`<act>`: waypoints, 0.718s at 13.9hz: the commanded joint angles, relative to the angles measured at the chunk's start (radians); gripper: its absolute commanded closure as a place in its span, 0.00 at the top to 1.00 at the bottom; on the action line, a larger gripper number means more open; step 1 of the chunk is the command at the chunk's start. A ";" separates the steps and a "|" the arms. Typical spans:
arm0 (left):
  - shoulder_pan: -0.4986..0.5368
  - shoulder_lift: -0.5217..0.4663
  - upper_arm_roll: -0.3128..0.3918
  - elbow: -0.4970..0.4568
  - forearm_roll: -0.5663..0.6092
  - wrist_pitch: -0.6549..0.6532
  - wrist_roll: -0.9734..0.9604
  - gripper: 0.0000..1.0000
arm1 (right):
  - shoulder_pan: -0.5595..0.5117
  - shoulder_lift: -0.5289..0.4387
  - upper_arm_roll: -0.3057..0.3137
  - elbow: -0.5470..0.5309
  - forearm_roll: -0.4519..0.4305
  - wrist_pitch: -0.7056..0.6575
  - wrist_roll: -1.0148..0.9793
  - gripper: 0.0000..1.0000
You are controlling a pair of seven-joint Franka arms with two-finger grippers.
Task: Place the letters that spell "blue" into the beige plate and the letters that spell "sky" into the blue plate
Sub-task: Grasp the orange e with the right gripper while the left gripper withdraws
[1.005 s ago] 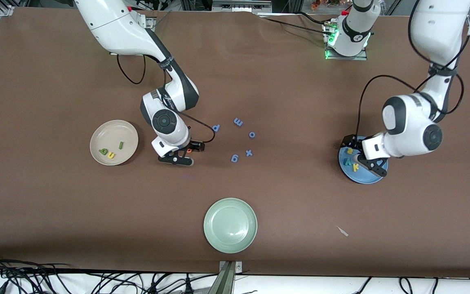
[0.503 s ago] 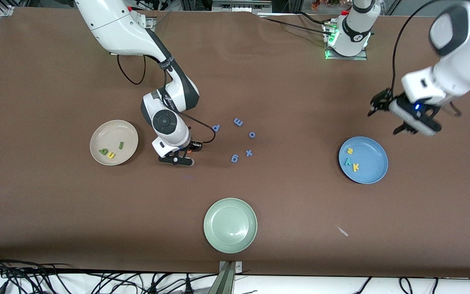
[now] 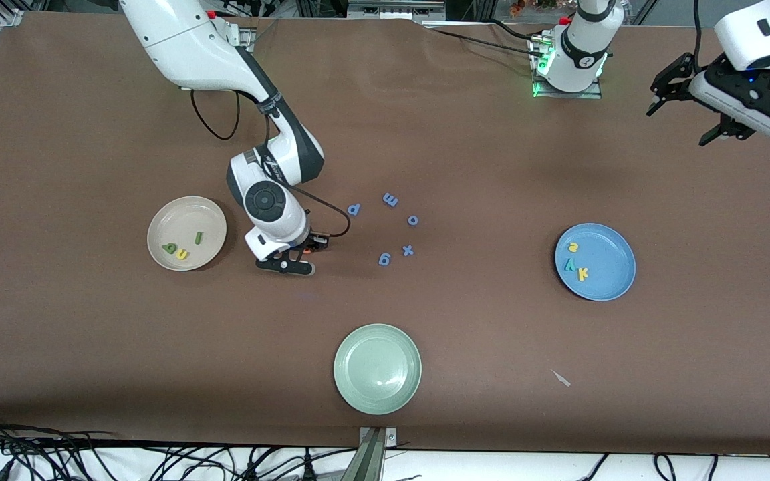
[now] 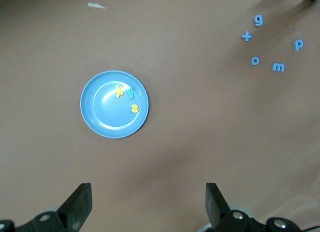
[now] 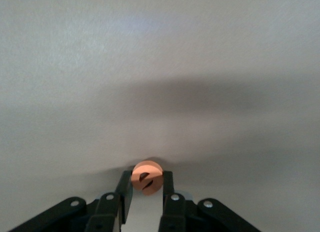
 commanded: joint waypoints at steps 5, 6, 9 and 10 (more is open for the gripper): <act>-0.027 0.185 0.000 0.202 0.106 -0.114 -0.190 1.00 | -0.024 -0.125 -0.160 0.009 0.011 -0.299 -0.335 0.10; -0.036 0.203 0.003 0.237 0.143 -0.120 -0.190 1.00 | -0.024 -0.127 -0.201 0.009 0.013 -0.335 -0.400 0.10; -0.042 0.208 0.028 0.251 0.148 -0.154 -0.199 1.00 | -0.038 -0.118 -0.283 0.006 0.013 -0.397 -0.552 0.10; -0.044 0.208 0.028 0.251 0.147 -0.154 -0.218 1.00 | -0.066 -0.112 -0.286 0.006 0.013 -0.408 -0.589 0.10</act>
